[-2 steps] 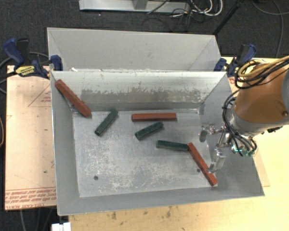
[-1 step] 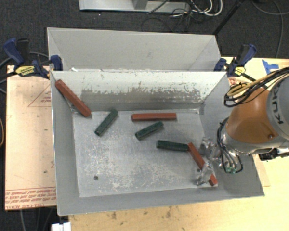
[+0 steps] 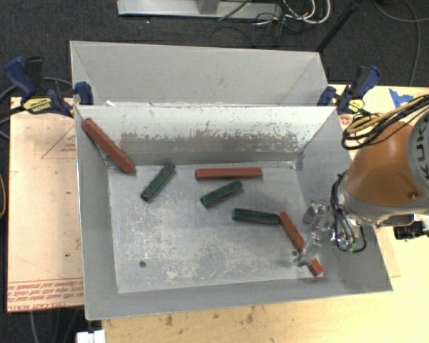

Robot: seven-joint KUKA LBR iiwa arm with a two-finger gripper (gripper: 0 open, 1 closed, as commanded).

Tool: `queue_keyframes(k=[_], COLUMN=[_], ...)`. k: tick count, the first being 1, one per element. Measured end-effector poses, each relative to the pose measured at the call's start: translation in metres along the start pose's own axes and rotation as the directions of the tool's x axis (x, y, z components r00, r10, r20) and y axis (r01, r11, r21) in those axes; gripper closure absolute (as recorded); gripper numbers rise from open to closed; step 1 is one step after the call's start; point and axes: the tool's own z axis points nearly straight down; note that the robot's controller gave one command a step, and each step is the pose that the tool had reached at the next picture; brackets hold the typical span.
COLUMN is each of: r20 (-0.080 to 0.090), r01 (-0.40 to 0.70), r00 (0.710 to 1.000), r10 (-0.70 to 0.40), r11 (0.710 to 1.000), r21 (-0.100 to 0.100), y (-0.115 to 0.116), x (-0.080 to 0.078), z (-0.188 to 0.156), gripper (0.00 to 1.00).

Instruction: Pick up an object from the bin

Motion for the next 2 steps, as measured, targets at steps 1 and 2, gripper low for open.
queue_keyframes(k=[1, 2], r20=[-0.004, -0.006], r01=[-0.203, -0.193], r00=[0.979, 0.981], r10=[0.203, 0.193], r11=[0.979, 0.981], r21=[0.002, 0.002], y=[-0.009, 0.015], x=[0.014, 0.030], z=[0.001, 0.033], gripper=[0.00, 0.00])
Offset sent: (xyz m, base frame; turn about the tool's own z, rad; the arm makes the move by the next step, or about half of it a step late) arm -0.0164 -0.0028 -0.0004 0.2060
